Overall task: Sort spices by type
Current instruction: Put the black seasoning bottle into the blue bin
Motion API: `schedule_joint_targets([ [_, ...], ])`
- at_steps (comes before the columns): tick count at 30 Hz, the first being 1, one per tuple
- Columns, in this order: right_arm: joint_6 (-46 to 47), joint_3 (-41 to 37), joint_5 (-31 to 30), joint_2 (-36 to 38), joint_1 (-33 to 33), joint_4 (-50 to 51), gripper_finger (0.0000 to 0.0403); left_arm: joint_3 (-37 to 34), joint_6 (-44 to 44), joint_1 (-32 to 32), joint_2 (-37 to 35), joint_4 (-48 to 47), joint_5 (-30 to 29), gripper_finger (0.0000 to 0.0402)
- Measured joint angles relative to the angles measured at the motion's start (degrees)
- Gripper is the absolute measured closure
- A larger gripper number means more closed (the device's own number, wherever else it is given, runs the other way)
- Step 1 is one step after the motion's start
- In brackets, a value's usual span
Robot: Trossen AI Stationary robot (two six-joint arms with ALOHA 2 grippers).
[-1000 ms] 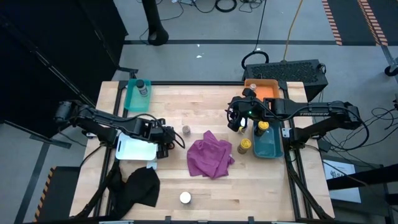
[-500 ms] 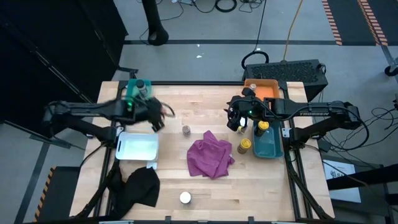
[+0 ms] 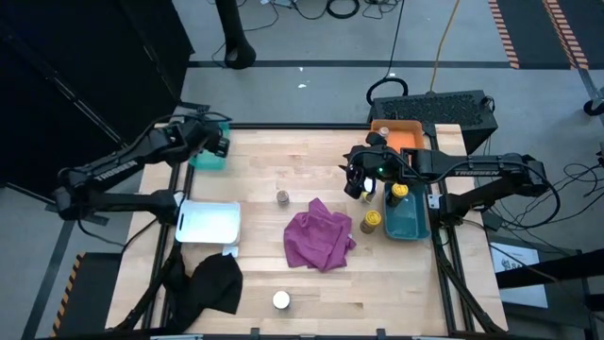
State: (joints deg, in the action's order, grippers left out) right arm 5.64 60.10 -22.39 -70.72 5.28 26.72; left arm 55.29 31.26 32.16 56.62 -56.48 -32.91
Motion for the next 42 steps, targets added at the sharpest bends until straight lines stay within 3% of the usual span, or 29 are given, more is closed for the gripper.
schedule_joint_targets([
  [23, -1.02, 0.00, 0.02, 0.00, 0.00, 0.16, 0.0273, -14.57, 2.97, 12.06, 1.09, 11.49, 6.56, 0.0182],
  [42, -1.44, 0.00, 0.02, -0.02, 0.00, 0.20, 0.0273, -15.35, -0.50, 14.80, 12.25, 19.18, 10.86, 0.0182],
])
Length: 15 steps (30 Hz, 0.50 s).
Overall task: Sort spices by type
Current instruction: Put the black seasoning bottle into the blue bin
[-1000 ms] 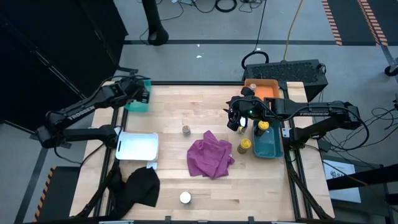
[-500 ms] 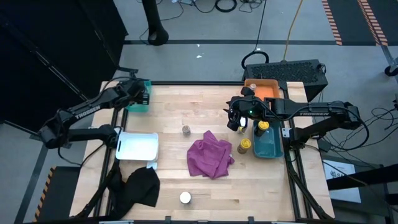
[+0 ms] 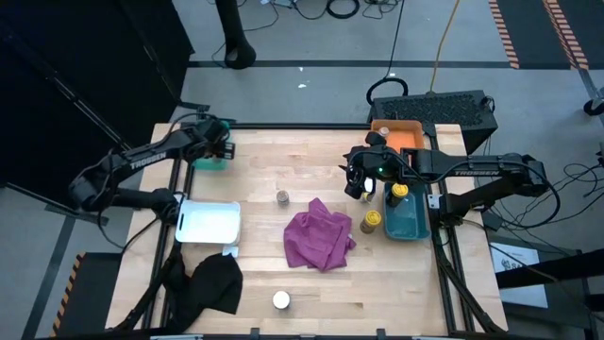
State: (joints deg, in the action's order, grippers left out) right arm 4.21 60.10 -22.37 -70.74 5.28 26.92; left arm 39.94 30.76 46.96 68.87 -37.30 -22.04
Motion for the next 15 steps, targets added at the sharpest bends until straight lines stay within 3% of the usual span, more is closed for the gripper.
schedule_joint_targets([
  [5, 0.02, 0.00, 0.00, 0.00, -0.02, 0.57, 0.0273, 0.00, -1.16, 0.64, 1.39, 1.01, 0.00, 0.0180],
  [15, 1.09, 0.00, 0.00, 0.00, 0.00, 1.11, 0.0273, 0.00, -2.89, 1.07, 2.02, 2.46, -0.28, 0.0125],
])
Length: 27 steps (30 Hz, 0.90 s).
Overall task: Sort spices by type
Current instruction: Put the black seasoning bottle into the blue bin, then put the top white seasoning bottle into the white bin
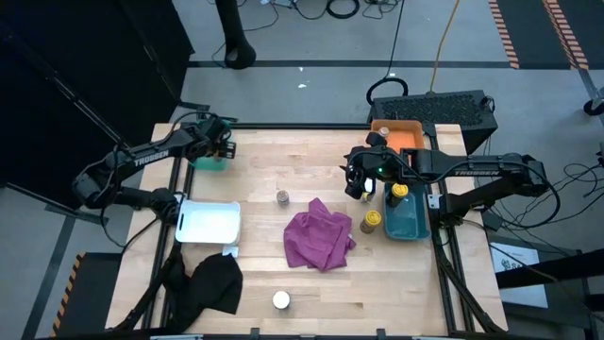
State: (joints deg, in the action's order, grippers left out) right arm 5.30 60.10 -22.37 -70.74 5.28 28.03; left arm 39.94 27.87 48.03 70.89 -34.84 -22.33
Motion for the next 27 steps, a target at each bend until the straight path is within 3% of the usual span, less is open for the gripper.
schedule_joint_targets([
  [9, 1.05, 0.00, 0.00, 0.00, 0.00, 0.02, 0.0273, 3.21, -1.81, 0.00, -1.80, -7.77, -0.15, 0.0122],
  [18, 2.53, 0.00, -0.06, -0.22, -0.01, -0.01, 0.0273, 7.81, -6.18, -2.45, -11.35, -12.24, -0.44, 0.0121],
  [24, 3.04, 0.00, -0.11, -3.11, -0.01, -1.65, 0.0273, 7.69, -7.42, -9.93, -17.87, -10.65, 0.07, 0.0121],
  [27, 2.77, 0.00, -0.07, -5.82, -0.01, -2.79, 0.0273, 5.98, -9.07, -16.19, -20.62, -4.64, 0.76, 0.0121],
])
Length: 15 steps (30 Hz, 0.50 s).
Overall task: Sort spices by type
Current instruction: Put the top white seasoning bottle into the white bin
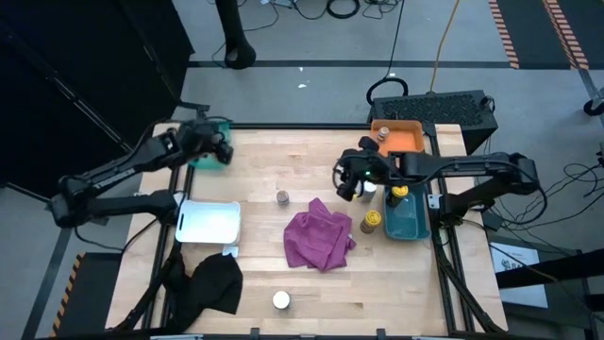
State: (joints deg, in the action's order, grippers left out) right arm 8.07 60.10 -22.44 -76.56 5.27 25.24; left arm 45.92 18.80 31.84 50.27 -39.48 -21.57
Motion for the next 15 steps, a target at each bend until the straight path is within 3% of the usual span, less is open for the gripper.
schedule_joint_targets([
  [5, 2.34, 0.00, 0.03, -2.39, -0.43, -0.13, 0.0273, -2.30, -7.54, -10.78, -2.83, 5.67, 0.74, 0.0120],
  [8, 3.37, 0.00, 0.01, -2.75, -1.32, -0.70, 0.0273, -3.33, -14.25, -16.30, -3.29, 7.71, 4.80, 0.0120],
  [11, 3.50, 0.00, 0.01, -2.75, -2.17, -1.51, 0.0273, -4.79, -19.02, -20.05, -3.17, 12.32, 8.75, 0.0120],
  [15, 6.68, 0.00, 0.05, -2.66, -3.03, -1.43, 0.0273, -5.71, -20.68, -23.02, -2.35, 16.58, 9.58, 0.0120],
])
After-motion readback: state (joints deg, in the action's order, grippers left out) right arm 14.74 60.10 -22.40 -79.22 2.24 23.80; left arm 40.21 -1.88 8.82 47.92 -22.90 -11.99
